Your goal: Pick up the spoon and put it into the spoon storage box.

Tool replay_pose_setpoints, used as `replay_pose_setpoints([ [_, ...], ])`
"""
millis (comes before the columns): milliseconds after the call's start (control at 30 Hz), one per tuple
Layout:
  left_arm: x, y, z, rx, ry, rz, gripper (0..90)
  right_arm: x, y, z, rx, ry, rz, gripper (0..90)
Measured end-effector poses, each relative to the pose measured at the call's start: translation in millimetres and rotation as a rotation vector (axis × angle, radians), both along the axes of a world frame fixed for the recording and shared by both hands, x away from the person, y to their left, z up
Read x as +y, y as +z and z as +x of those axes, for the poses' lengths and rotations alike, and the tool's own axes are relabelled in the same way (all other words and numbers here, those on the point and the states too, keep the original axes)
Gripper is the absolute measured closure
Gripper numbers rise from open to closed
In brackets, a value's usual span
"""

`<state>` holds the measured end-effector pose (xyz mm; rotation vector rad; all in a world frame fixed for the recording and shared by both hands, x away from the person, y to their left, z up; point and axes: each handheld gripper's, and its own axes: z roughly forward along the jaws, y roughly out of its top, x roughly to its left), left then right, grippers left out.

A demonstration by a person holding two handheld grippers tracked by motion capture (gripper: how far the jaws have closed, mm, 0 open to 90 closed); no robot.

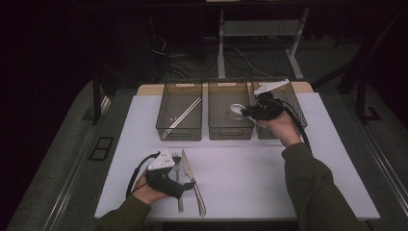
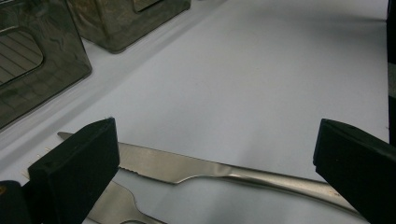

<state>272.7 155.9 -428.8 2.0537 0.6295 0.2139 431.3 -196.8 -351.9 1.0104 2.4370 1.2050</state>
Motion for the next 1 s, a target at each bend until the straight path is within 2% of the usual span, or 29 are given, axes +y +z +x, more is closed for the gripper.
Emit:
replay_pose_setpoints([
  [333,0.8,0.6,0.3,-0.008,-0.012,0.009,0.0,28.8,-7.0,17.6,0.009,0.008,0.016,80.8],
  [500,0.4,0.8,-0.2,-0.008,-0.010,0.002,0.0,37.9,-12.9,21.2,0.033,0.011,0.027,80.8],
  [767,0.7,1.0,-0.1,-0.009,-0.012,0.002,0.0,42.3,-23.5,19.8,0.062,0.020,0.020,79.9],
  [900,0.5,1.0,-0.3,-0.009,-0.012,0.005,0.0,41.2,-25.5,17.7,0.072,0.022,0.012,72.4],
  [1000,0.4,1.1,-0.4,-0.009,-0.011,0.005,0.0,37.5,-24.6,15.6,0.074,0.015,0.051,68.0],
])
